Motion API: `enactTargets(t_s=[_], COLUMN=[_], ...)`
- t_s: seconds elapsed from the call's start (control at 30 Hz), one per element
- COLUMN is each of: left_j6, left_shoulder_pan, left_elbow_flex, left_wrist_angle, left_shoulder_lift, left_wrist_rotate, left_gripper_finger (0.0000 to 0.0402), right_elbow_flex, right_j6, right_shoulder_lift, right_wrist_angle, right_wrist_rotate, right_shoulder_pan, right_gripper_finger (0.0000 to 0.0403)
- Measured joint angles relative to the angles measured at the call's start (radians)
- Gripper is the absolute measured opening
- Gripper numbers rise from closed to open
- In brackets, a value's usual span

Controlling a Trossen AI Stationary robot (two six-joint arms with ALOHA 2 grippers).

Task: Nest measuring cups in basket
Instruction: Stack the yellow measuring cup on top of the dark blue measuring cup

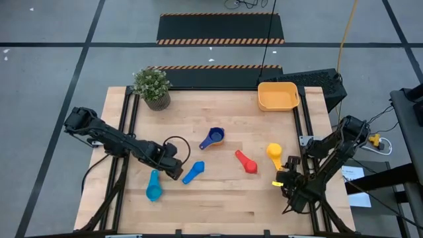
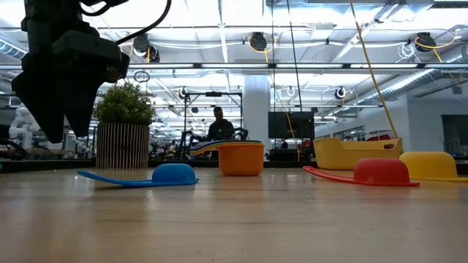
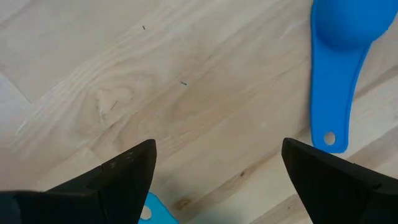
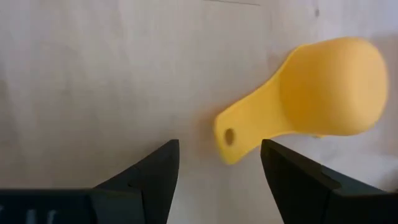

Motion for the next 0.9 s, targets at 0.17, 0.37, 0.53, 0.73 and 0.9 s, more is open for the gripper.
enactTargets(t_s=[0.17,0.37,0.53,0.73,0.9], left_j6=[-0.017,-0.062,-0.110,-0.176,-0.219], left_shoulder_pan=[-0.008,-0.008,-0.009,-0.034,-0.058], left_elbow_flex=[0.000,0.000,0.000,0.000,0.000], left_wrist_angle=[0.000,0.000,0.000,0.002,0.003], left_shoulder_lift=[0.000,0.000,0.000,0.000,0.000], left_wrist_rotate=[-0.023,-0.065,-0.073,-0.065,-0.065], left_gripper_finger=[0.0349,0.0349,0.0349,0.0349,0.0349], right_elbow_flex=[-0.030,-0.096,-0.128,-0.168,-0.192], right_j6=[-0.082,-0.110,-0.178,-0.344,-0.405], right_shoulder_lift=[0.002,0.001,0.000,0.001,0.002], right_wrist_angle=[-0.021,0.053,0.090,0.141,0.185], right_wrist_rotate=[0.067,0.106,0.126,0.160,0.166], right_shoulder_pan=[-0.001,-0.001,-0.001,-0.001,-0.001], right_gripper_finger=[0.0228,0.0228,0.0228,0.0200,0.0128])
